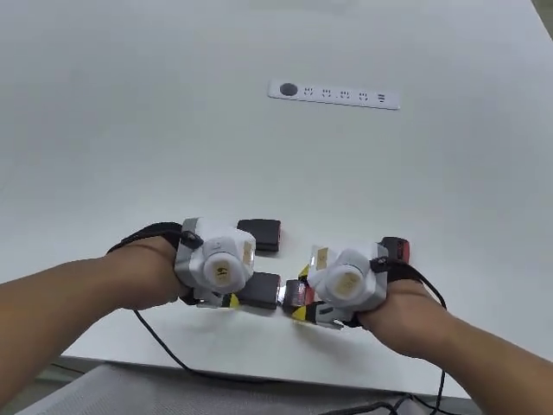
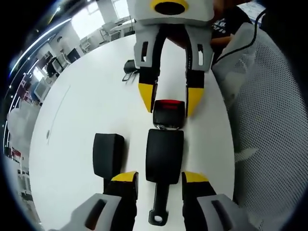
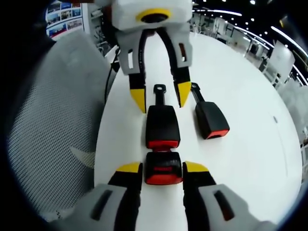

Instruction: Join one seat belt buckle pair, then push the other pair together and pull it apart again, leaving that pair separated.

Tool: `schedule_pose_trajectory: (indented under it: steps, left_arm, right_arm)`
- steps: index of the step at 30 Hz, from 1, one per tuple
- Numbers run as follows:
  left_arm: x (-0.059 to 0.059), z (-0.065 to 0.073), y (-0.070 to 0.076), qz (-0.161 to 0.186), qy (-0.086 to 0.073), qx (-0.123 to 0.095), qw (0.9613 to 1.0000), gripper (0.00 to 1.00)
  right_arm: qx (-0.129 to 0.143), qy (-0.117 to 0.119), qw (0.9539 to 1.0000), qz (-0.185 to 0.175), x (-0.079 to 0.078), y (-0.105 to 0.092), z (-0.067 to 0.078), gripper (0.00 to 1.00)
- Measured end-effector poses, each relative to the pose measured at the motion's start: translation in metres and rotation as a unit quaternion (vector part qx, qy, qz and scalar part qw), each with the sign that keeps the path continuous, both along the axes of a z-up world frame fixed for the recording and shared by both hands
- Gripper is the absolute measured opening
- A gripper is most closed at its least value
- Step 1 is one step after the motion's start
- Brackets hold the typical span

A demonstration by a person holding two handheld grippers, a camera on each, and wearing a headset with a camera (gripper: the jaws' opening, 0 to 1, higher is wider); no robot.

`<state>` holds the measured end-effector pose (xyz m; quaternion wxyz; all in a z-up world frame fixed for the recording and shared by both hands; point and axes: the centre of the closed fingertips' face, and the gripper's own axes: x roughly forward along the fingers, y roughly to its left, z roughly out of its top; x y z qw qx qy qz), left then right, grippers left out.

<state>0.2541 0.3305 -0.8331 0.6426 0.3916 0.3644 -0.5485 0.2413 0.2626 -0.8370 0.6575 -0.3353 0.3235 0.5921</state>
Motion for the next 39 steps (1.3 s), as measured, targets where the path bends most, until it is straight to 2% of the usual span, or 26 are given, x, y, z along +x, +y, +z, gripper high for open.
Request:
schedule_pose_trajectory:
  steps: [2, 4, 6, 7, 10, 19, 25, 32, 35, 37, 39]
  left_arm:
    - [0.002, 0.009, -0.001, 0.005, -0.002, -0.01, 0.9999, 0.38]
    - [0.007, 0.015, -0.001, 0.008, -0.011, -0.013, 0.9998, 0.38]
    - [0.014, 0.02, 0.001, 0.015, -0.021, -0.019, 0.9995, 0.38]
    - [0.02, 0.023, 0.0, 0.025, -0.023, -0.03, 0.999, 0.38]
    - [0.029, 0.027, -0.001, 0.03, -0.027, -0.036, 0.9985, 0.38]
    - [0.046, 0.02, -0.003, 0.013, -0.03, -0.022, 0.9992, 0.4]
    - [0.064, 0.015, -0.005, 0.005, -0.03, -0.018, 0.9994, 0.43]
    - [0.081, 0.015, -0.006, 0.007, -0.032, -0.018, 0.9993, 0.44]
    - [0.087, 0.01, -0.004, 0.004, -0.031, -0.012, 0.9994, 0.44]
    - [0.092, 0.005, 0.001, -0.01, -0.043, 0.013, 0.9989, 0.46]
    - [0.094, 0.004, -0.001, -0.011, -0.042, 0.01, 0.999, 0.47]
  right_arm:
    - [0.005, -0.004, 1.0, 0.001, -0.001, 0.001, 0.008, 0.34]
    - [0.012, -0.003, 0.9999, -0.001, 0.0, 0.001, 0.013, 0.34]
    - [0.021, 0.015, 0.9997, -0.004, -0.004, 0.001, 0.017, 0.32]
    - [0.02, 0.008, 0.9998, -0.004, -0.002, -0.002, 0.018, 0.32]
    - [0.021, 0.004, 0.9997, -0.01, 0.002, -0.009, 0.02, 0.32]
    - [0.014, -0.009, 0.999, -0.041, 0.029, -0.043, 0.021, 0.32]
    - [-0.002, -0.016, 0.9974, -0.07, 0.056, -0.08, 0.015, 0.32]
    - [-0.023, -0.025, 0.996, -0.082, 0.085, -0.119, 0.011, 0.32]
    - [-0.03, -0.016, 0.9948, -0.097, 0.093, -0.137, 0.005, 0.34]
    - [-0.043, -0.015, 0.9944, -0.096, 0.096, -0.147, -0.002, 0.34]
    - [-0.049, -0.01, 0.9941, -0.096, 0.097, -0.152, -0.006, 0.35]
